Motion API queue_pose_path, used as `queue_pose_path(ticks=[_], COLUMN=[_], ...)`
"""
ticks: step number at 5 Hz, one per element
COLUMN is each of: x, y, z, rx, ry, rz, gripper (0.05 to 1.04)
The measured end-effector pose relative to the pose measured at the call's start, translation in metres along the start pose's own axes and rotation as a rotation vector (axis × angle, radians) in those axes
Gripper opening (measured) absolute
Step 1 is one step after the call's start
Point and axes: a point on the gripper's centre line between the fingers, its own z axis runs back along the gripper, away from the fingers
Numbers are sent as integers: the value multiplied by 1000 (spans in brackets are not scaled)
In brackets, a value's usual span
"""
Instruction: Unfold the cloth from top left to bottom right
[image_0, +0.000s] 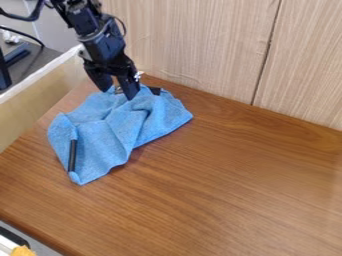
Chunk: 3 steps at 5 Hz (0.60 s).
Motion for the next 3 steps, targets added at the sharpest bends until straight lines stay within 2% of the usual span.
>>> queue_pose_path(ticks=[1, 2, 3], x=[-2, -6, -11], y=[4, 5, 7], z=[-16, -22, -28], rx=[-37, -38, -25], ry=[11, 34, 57], rz=[6, 5, -7], gripper=[1001, 1001, 948])
